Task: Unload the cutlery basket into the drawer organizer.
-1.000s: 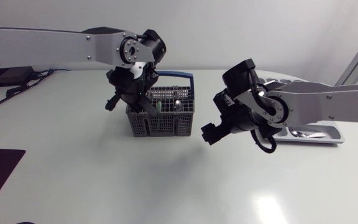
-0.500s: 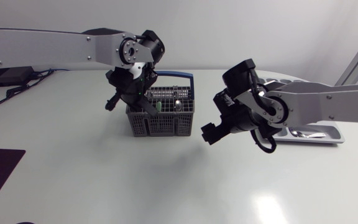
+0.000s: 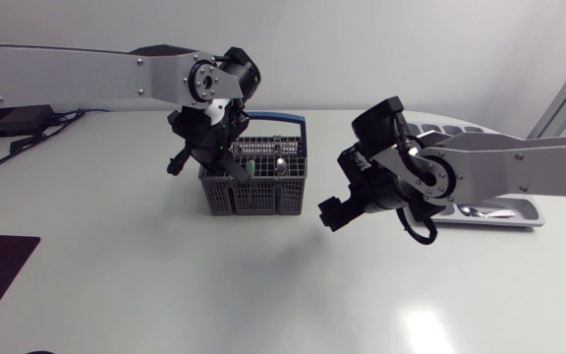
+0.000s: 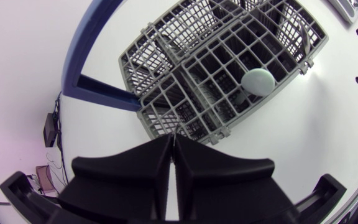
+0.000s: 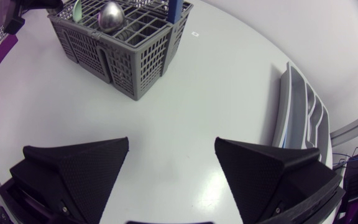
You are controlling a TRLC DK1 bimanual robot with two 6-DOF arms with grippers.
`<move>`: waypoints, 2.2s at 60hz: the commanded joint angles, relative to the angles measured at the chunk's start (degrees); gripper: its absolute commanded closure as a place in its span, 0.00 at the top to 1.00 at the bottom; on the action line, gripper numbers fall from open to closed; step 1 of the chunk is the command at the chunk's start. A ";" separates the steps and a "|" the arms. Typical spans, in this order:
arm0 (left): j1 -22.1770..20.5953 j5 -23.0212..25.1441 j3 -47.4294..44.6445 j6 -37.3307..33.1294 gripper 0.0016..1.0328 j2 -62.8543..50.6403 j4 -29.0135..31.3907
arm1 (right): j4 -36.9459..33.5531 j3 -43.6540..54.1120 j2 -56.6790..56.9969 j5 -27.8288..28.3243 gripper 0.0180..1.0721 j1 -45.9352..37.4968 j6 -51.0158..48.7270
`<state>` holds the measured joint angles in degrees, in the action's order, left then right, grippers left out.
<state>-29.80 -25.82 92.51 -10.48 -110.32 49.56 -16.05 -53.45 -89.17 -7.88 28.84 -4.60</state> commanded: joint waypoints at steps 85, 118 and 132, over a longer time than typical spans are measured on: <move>0.09 0.07 -2.07 -0.15 0.04 0.81 0.27 | 14.21 5.46 -2.24 6.12 0.95 9.22 0.73; -0.26 0.34 -0.58 -0.33 0.04 2.92 2.03 | 17.11 6.69 -3.47 5.86 0.95 11.24 0.47; -0.34 0.34 -0.40 -0.33 0.04 3.98 2.47 | 17.11 6.96 -3.38 5.68 0.95 11.33 0.38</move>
<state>-29.80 -25.58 91.88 -10.50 -108.09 50.72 0.34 -48.47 -91.64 -1.74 39.70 -4.51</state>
